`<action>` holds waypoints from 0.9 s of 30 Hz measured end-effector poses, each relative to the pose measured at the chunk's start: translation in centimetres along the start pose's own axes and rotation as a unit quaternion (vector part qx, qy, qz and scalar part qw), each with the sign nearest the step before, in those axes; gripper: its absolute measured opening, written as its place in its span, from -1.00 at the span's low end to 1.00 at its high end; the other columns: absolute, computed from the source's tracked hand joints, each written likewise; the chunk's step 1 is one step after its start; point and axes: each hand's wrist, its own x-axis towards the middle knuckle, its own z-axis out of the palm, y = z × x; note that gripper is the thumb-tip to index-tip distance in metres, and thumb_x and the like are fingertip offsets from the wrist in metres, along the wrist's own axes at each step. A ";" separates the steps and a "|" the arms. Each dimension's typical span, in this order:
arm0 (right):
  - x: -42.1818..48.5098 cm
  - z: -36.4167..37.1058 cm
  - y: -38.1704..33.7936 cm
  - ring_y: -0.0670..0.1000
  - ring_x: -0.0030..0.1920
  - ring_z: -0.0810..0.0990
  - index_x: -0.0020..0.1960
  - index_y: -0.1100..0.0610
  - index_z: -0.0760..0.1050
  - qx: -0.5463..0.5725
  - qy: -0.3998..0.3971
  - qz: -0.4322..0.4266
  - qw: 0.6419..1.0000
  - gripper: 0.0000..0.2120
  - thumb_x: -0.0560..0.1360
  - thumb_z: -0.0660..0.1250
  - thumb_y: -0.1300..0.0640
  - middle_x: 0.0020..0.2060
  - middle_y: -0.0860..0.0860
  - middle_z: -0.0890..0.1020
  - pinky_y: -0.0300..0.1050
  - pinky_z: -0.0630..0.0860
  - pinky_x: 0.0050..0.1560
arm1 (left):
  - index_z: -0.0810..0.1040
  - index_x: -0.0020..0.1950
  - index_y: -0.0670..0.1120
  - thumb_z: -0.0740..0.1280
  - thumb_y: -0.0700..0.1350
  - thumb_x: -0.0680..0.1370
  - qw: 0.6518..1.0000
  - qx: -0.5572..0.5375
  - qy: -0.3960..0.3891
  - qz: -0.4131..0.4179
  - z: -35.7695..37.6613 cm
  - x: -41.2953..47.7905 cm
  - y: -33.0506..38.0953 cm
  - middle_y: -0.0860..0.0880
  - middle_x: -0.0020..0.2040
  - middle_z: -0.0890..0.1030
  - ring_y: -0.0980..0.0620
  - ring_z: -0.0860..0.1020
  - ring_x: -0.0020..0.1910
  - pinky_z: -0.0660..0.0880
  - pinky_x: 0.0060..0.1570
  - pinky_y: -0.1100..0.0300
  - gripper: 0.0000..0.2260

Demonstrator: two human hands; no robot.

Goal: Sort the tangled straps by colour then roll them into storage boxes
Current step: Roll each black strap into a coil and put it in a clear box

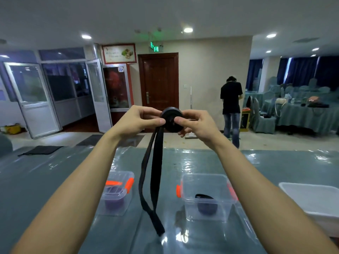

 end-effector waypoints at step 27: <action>-1.5 1.2 3.1 0.16 -0.19 0.82 0.14 0.11 0.76 -0.117 -0.054 0.053 0.990 -0.67 0.44 0.68 0.00 -0.13 0.08 0.81 0.10 0.78 -0.09 | 0.78 0.22 0.08 0.71 0.02 0.43 0.985 0.154 -0.070 -0.027 0.3 -1.3 -1.8 0.07 0.07 0.81 0.08 0.77 0.11 0.67 0.23 0.04 -0.62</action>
